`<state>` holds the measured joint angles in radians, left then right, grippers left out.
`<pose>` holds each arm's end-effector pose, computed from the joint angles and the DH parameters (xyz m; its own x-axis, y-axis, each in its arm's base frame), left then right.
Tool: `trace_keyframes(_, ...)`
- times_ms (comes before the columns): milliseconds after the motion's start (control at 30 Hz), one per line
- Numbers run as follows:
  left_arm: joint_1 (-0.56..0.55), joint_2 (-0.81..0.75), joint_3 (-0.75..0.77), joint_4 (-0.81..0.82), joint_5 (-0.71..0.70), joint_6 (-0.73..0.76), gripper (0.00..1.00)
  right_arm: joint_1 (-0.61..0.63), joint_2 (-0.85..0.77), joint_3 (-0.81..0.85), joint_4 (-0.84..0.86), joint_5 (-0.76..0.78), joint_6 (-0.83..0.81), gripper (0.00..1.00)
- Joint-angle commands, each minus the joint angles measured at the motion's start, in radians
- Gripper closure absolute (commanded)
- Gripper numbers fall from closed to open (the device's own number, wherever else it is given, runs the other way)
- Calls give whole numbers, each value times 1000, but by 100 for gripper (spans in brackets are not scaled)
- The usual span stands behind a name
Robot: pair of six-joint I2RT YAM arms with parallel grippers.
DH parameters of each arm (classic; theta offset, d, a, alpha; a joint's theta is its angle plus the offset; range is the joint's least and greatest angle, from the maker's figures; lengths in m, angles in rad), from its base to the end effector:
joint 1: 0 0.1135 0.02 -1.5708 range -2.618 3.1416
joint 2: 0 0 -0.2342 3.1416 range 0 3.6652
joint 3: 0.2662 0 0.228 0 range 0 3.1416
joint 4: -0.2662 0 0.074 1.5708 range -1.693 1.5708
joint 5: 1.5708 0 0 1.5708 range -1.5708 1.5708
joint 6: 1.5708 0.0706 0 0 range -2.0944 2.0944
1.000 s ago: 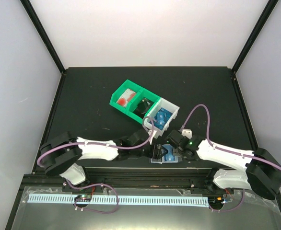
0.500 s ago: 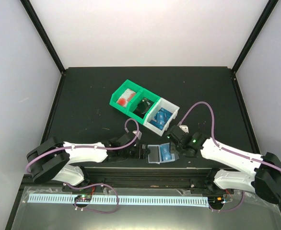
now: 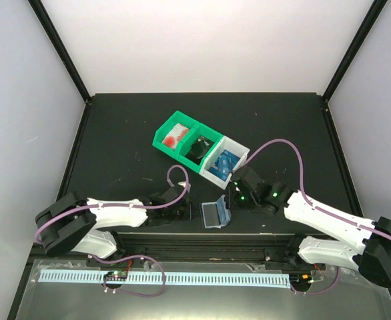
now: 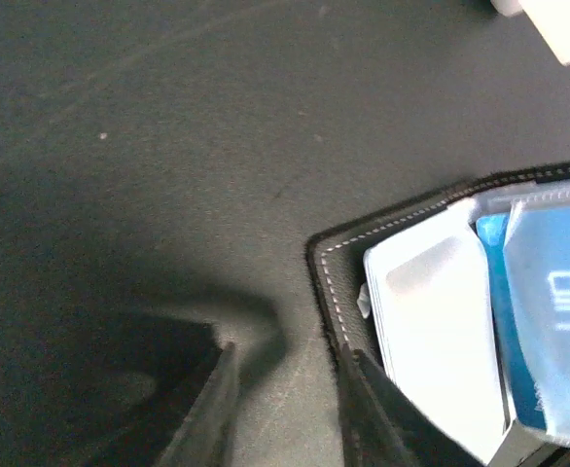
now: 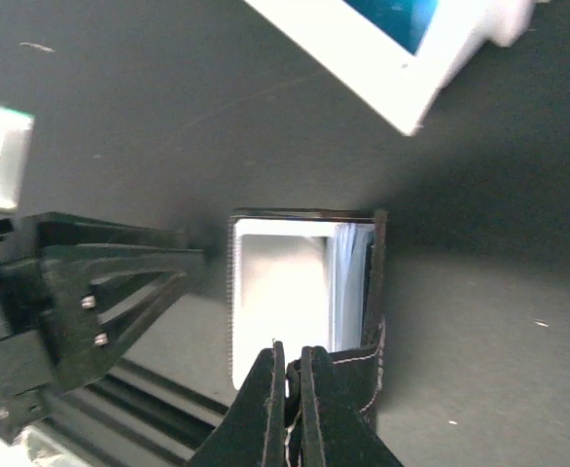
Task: Put the credit cards into the card holder
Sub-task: Close the card holder at the center of the board.
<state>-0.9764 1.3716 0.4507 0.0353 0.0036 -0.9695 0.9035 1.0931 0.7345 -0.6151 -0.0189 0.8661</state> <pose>0.1376 -0.2040 0.0923 -0.9295 -0.0973 -0.3557 0.1119 0.8447 -0.5234 0.1355 0.1741 0.1809 -0.9348 0.0442 -0.3523 -0.1231 0.8903 0.4384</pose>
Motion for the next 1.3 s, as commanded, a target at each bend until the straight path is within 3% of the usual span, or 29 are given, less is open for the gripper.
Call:
trace_keyframes(0,5,21,-25,-76,-9,6,73,3,13,4,133,-121,-10,99)
trace_keyframes(133,5,22,-26,-67,-8,26,81,3,58,-9,219,-173,-8,98)
trace_keyframes(400,5,27,-33,-55,-22,14,82,3,181,-71,415,-279,14,94)
trace_keyframes(767,7,-191,-83,-137,-138,-37,79,4,378,-83,590,-363,18,90)
trace_keyframes(1000,6,-346,-108,-136,-91,8,66,4,243,-58,498,-299,-15,53)
trace_keyframes(1100,6,-397,-106,-114,-42,79,46,3,155,-61,463,-274,-16,45)
trace_keyframes(1267,7,-468,-109,-219,-77,86,37,3,21,-109,411,-209,10,36)
